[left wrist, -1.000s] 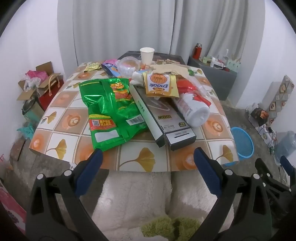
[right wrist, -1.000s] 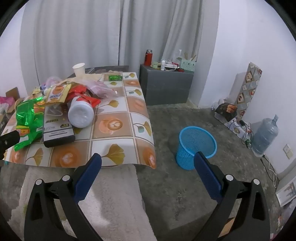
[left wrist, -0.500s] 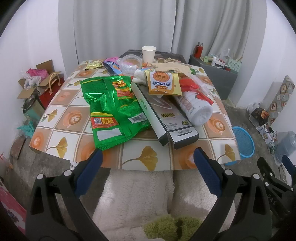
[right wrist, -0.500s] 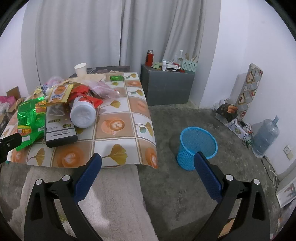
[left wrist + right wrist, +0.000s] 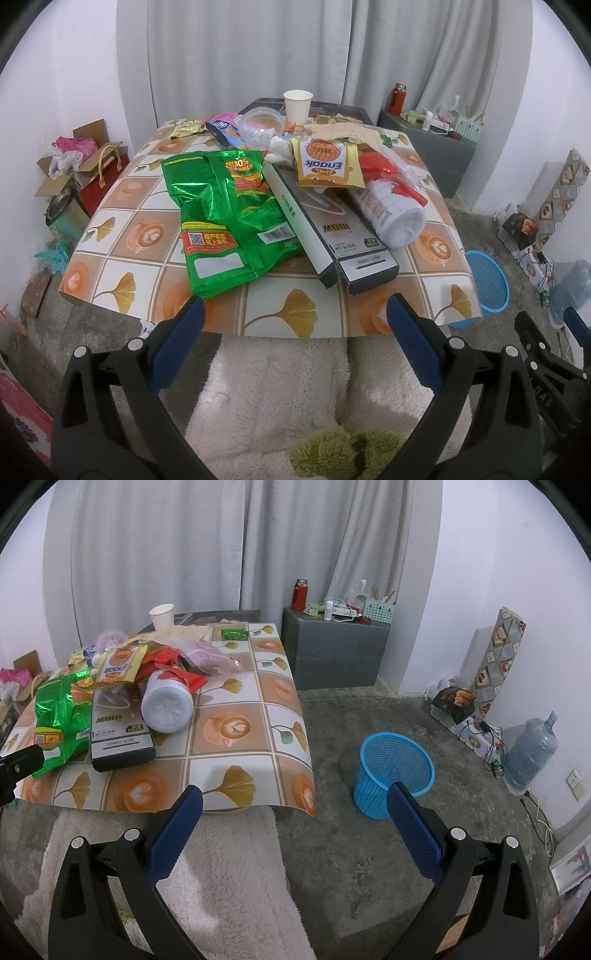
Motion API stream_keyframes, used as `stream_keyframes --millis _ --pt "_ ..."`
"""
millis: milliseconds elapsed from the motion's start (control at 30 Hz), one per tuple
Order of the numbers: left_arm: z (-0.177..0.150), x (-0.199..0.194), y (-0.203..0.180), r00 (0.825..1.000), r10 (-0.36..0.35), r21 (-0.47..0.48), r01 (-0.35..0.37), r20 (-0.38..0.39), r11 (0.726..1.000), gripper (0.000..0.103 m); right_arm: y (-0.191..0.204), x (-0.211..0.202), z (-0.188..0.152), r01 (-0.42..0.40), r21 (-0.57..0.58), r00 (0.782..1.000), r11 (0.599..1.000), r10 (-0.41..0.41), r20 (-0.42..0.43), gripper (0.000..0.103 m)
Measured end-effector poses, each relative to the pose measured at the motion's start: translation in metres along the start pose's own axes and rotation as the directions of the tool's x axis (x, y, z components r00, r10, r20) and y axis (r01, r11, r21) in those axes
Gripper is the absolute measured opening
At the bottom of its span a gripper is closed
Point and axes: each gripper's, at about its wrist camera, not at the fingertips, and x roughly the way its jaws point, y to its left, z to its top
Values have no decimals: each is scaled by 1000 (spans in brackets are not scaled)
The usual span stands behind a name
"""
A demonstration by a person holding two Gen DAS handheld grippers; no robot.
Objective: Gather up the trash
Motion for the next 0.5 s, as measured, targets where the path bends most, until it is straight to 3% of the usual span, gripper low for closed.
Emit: stream_keyframes --millis 500 --pt "0 1 1 1000 1 2 -1 -2 1000 94 0 0 0 0 0 1000 1000 0 0 97"
